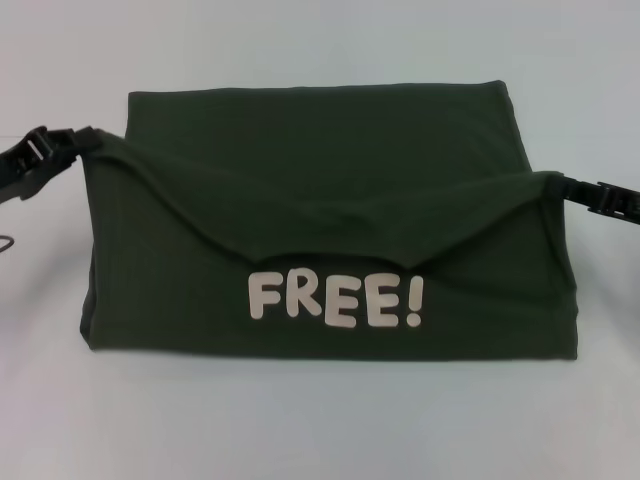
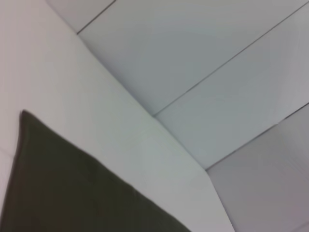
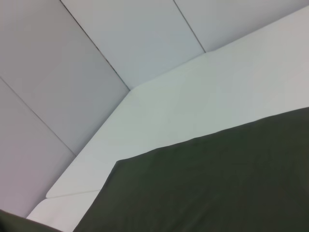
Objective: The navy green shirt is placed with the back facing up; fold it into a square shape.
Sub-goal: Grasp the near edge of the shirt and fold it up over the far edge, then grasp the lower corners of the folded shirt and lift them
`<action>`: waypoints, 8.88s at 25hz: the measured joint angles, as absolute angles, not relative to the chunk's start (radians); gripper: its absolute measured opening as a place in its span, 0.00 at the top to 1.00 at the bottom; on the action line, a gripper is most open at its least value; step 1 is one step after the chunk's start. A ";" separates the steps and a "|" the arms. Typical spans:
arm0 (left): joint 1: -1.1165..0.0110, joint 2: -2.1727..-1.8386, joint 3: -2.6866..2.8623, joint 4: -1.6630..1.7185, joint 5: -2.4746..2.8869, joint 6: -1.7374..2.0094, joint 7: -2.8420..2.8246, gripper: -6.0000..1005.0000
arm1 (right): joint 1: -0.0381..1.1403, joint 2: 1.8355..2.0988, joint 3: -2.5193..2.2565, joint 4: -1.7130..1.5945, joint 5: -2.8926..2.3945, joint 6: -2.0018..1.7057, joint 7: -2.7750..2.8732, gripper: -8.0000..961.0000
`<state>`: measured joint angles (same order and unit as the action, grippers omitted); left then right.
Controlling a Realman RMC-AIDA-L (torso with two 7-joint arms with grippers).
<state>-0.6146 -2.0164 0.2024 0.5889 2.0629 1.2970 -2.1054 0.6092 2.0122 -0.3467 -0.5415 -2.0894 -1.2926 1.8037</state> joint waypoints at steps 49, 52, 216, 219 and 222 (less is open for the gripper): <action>-0.694 -2.160 0.363 0.563 2.018 0.778 -1.841 0.90 | 0.668 2.086 -0.422 -0.486 -2.081 -0.945 1.647 0.87; -0.678 -2.161 0.363 0.561 1.996 0.794 -1.842 0.68 | 0.652 2.085 -0.417 -0.490 -2.058 -0.965 1.646 0.74; -0.566 -1.968 0.673 0.655 2.384 1.269 -2.229 0.97 | 0.742 1.941 -0.739 -0.672 -2.614 -1.424 2.487 0.18; -0.566 -1.968 0.673 0.655 2.384 1.269 -2.230 0.97 | 0.746 1.943 -0.751 -0.659 -2.614 -1.412 2.490 0.18; -0.566 -1.968 0.673 0.655 2.383 1.269 -2.230 0.97 | 0.749 1.946 -0.752 -0.650 -2.614 -1.405 2.488 0.18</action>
